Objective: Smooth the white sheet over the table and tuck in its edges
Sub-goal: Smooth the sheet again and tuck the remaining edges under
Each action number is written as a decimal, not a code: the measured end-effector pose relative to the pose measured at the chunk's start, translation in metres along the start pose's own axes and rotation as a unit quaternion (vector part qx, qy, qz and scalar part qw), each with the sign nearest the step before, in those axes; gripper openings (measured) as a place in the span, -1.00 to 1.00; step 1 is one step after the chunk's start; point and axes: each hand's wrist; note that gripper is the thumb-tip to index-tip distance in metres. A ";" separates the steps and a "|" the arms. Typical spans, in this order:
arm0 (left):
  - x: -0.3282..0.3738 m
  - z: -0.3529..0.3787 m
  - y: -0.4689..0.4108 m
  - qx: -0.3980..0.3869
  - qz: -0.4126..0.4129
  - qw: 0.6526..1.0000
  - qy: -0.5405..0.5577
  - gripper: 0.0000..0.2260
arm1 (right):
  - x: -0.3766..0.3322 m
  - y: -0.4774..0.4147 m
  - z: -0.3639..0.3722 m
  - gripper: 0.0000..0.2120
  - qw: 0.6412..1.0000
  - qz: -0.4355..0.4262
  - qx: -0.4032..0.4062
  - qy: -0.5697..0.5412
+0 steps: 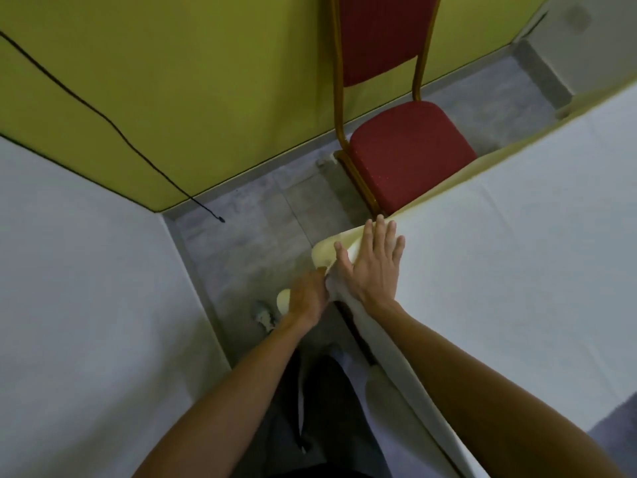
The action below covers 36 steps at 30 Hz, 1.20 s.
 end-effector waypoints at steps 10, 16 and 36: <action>-0.031 -0.039 0.010 0.026 0.101 0.994 -0.044 -0.77 | 0.006 -0.005 0.008 -0.23 0.997 -0.058 0.040 0.026; -0.093 -0.057 0.023 -0.001 0.089 0.990 -0.107 -0.77 | 0.011 -0.007 0.005 -0.26 0.981 -0.179 -0.007 0.069; -0.080 0.118 0.092 -0.007 -0.024 0.998 -0.064 -0.61 | 0.012 -0.001 0.010 -0.41 0.980 -0.181 0.020 0.078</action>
Point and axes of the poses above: each hand's wrist, its own y-axis away from the middle knuckle, its own z-axis out of the palm, x = y × z, and after that the axes turned 9 degrees about y, right-handed
